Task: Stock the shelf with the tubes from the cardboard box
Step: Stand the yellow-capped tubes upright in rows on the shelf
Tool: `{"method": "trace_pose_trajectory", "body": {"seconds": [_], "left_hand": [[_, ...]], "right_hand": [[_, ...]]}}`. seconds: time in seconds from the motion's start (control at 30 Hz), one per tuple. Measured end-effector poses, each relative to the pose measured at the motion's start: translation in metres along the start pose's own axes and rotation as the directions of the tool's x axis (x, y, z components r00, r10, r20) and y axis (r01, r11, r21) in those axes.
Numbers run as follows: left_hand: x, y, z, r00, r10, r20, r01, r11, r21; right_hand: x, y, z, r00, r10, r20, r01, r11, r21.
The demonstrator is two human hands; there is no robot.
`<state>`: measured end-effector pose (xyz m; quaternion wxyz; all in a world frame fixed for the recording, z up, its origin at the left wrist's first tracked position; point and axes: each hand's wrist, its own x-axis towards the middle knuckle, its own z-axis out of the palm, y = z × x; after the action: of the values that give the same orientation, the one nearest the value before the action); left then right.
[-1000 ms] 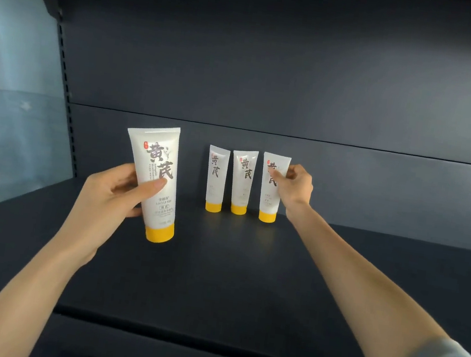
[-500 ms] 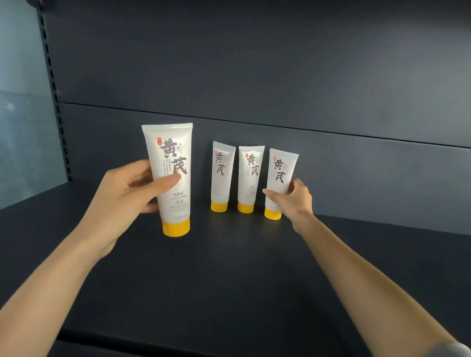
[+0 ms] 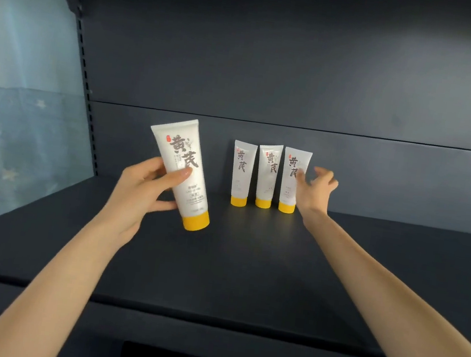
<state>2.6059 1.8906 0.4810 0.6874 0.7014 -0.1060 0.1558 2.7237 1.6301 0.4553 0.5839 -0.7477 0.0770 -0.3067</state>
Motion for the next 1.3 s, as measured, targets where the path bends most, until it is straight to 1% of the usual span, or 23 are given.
{"method": "trace_pose_trajectory", "body": {"seconds": [0.07, 0.13, 0.2, 0.27, 0.33, 0.4, 0.5, 0.6, 0.73, 0.83, 0.87, 0.93, 0.97, 1.0, 1.03, 1.07, 1.1, 1.13, 1.17, 1.2, 1.23, 1.3], "left_hand": [[0.001, 0.002, 0.005, 1.0, -0.016, 0.01, 0.016, 1.0, -0.008], [0.001, 0.005, 0.011, 1.0, -0.015, 0.013, 0.015, 1.0, -0.021], [0.0, 0.007, 0.016, 1.0, -0.018, 0.01, 0.019, 0.999, -0.039], [-0.002, 0.009, 0.021, 1.0, -0.019, 0.001, 0.019, 0.998, -0.052], [-0.005, 0.01, 0.026, 1.0, 0.002, 0.005, -0.001, 0.998, -0.06], [-0.009, 0.012, 0.032, 0.999, 0.03, 0.016, -0.028, 0.997, -0.075], [-0.015, 0.013, 0.037, 0.997, 0.078, 0.008, -0.077, 0.992, -0.095], [-0.021, 0.013, 0.039, 0.992, 0.122, -0.033, -0.125, 0.988, -0.092], [-0.026, 0.01, 0.036, 0.981, 0.167, -0.1, -0.174, 0.982, -0.073], [-0.026, 0.008, 0.029, 0.974, 0.197, -0.11, -0.201, 0.979, -0.031], [-0.027, 0.008, 0.025, 0.974, 0.205, -0.093, -0.207, 0.978, -0.014], [-0.028, 0.01, 0.017, 0.977, 0.212, -0.014, -0.211, 0.977, 0.023], [-0.03, 0.01, 0.013, 0.976, 0.214, 0.041, -0.216, 0.974, 0.073], [-0.031, 0.01, 0.007, 0.973, 0.213, 0.088, -0.225, 0.96, 0.168], [-0.032, 0.007, 0.0, 0.971, 0.205, 0.122, -0.234, 0.921, 0.311], [-0.034, 0.004, -0.007, 0.971, 0.19, 0.145, -0.237, 0.841, 0.487], [-0.037, 0.001, -0.015, 0.972, 0.173, 0.162, -0.237, 0.714, 0.659], [-0.04, -0.003, -0.022, 0.971, 0.157, 0.182, -0.24, 0.574, 0.783], [-0.044, -0.007, -0.028, 0.969, 0.139, 0.205, -0.247, 0.459, 0.853], [-0.047, -0.012, -0.035, 0.968, 0.104, 0.226, -0.249, 0.38, 0.891], [-0.05, -0.015, -0.04, 0.969, 0.068, 0.236, -0.245, 0.33, 0.912], [-0.055, -0.022, -0.049, 0.973, 0.006, 0.229, -0.222, 0.283, 0.933]], "right_hand": [[-0.018, -0.017, -0.004, 0.996, -0.066, 0.061, 0.064, 0.997, 0.043], [-0.041, -0.034, -0.006, 0.974, -0.142, 0.175, 0.131, 0.989, 0.07], [-0.07, -0.05, -0.009, 0.922, -0.227, 0.313, 0.205, 0.973, 0.104], [-0.099, -0.06, -0.011, 0.848, -0.292, 0.442, 0.261, 0.956, 0.13], [-0.125, -0.065, -0.01, 0.789, -0.33, 0.518, 0.316, 0.941, 0.118], [-0.142, -0.067, -0.007, 0.769, -0.366, 0.524, 0.355, 0.926, 0.125], [-0.153, -0.071, -0.005, 0.799, -0.406, 0.445, 0.386, 0.912, 0.139], [-0.159, -0.073, -0.002, 0.821, -0.418, 0.388, 0.402, 0.907, 0.128], [-0.164, -0.073, 0.009, 0.824, -0.442, 0.355, 0.436, 0.894, 0.101], [-0.166, -0.075, 0.015, 0.825, -0.437, 0.359, 0.426, 0.898, 0.116], [-0.166, -0.076, 0.017, 0.826, -0.428, 0.367, 0.411, 0.903, 0.128], [-0.164, -0.077, 0.019, 0.831, -0.405, 0.383, 0.381, 0.914, 0.14], [-0.161, -0.078, 0.02, 0.835, -0.39, 0.388, 0.367, 0.92, 0.135], [-0.157, -0.078, 0.021, 0.84, -0.375, 0.393, 0.354, 0.927, 0.127], [-0.152, -0.078, 0.022, 0.845, -0.357, 0.398, 0.34, 0.933, 0.117], [-0.145, -0.077, 0.024, 0.851, -0.334, 0.404, 0.32, 0.942, 0.104], [-0.137, -0.075, 0.026, 0.861, -0.306, 0.406, 0.298, 0.951, 0.086], [-0.129, -0.072, 0.028, 0.873, -0.276, 0.401, 0.276, 0.959, 0.059], [-0.12, -0.069, 0.03, 0.887, -0.246, 0.39, 0.258, 0.966, 0.022], [-0.112, -0.063, 0.032, 0.9, -0.215, 0.38, 0.238, 0.971, -0.015], [-0.105, -0.057, 0.035, 0.909, -0.181, 0.376, 0.214, 0.976, -0.046], [-0.092, -0.044, 0.04, 0.917, -0.119, 0.38, 0.165, 0.982, -0.092]]}}
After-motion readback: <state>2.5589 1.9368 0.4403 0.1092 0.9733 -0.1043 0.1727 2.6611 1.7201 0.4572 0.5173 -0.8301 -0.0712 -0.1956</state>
